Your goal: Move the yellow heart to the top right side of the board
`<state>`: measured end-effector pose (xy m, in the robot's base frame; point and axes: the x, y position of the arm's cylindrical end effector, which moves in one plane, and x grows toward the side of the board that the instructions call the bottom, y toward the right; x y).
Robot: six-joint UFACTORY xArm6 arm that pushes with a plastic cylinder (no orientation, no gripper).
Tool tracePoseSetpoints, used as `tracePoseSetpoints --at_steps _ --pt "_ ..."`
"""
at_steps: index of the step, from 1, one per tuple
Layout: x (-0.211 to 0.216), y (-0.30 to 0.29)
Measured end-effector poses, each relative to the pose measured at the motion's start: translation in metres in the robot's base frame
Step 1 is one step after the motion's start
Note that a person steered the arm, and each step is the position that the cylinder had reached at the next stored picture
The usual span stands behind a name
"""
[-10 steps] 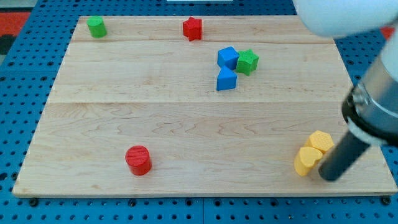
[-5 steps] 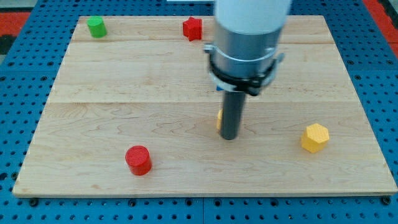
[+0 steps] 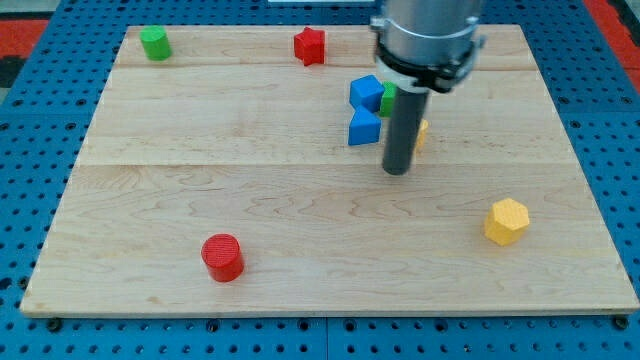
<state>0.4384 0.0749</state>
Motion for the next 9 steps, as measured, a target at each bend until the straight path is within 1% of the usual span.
tracePoseSetpoints --at_steps 1,2,3,4,5,6,7,9 --pt "-0.029 0.054" --pt "-0.040 0.080" --pt "-0.085 0.083" --pt "-0.095 0.103" --pt "-0.118 0.101" --pt "-0.156 0.107" --pt "-0.181 0.109" --pt "-0.188 0.116"
